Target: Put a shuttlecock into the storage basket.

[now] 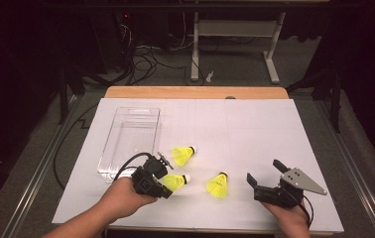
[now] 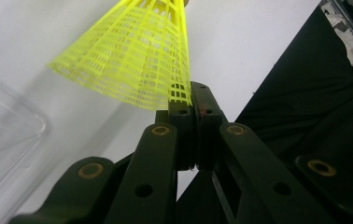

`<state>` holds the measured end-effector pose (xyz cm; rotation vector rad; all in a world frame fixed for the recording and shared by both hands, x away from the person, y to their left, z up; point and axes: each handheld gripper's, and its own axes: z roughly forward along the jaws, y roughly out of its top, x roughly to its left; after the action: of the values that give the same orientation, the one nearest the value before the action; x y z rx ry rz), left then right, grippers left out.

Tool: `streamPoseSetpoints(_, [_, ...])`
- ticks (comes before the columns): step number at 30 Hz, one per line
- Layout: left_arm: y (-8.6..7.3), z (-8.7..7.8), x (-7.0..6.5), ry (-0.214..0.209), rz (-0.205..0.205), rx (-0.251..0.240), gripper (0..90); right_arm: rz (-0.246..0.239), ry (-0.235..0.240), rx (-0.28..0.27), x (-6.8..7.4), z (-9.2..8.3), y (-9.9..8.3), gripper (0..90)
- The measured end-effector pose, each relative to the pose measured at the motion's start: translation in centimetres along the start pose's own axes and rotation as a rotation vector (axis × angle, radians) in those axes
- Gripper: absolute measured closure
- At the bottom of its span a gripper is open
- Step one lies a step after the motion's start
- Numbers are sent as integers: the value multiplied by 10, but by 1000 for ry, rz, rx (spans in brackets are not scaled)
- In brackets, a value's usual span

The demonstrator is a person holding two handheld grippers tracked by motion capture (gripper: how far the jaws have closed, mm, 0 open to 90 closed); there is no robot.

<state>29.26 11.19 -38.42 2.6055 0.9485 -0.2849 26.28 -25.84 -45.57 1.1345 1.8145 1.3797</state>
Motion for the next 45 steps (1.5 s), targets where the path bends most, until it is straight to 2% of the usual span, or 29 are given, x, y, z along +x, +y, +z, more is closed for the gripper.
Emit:
streamPoseSetpoints(11, [6,-27,-7,14,45,9,893,2,-2,0,0,0,0,2])
streamPoseSetpoints(18, [5,-39,-4,9,36,4,894,3,-3,0,0,0,0,2])
streamPoseSetpoints(23, [2,-52,1,20,11,-25,894,3,-5,-1,0,0,0,2])
streamPoseSetpoints(35, [-10,-77,20,48,-36,-53,894,-2,-7,0,0,0,0,2])
streamPoseSetpoints(38, [-15,-83,30,67,-67,-61,894,-2,-12,0,-2,0,0,2])
streamPoseSetpoints(45, [-22,-90,49,82,-116,-81,894,-1,-11,-1,-1,1,2,2])
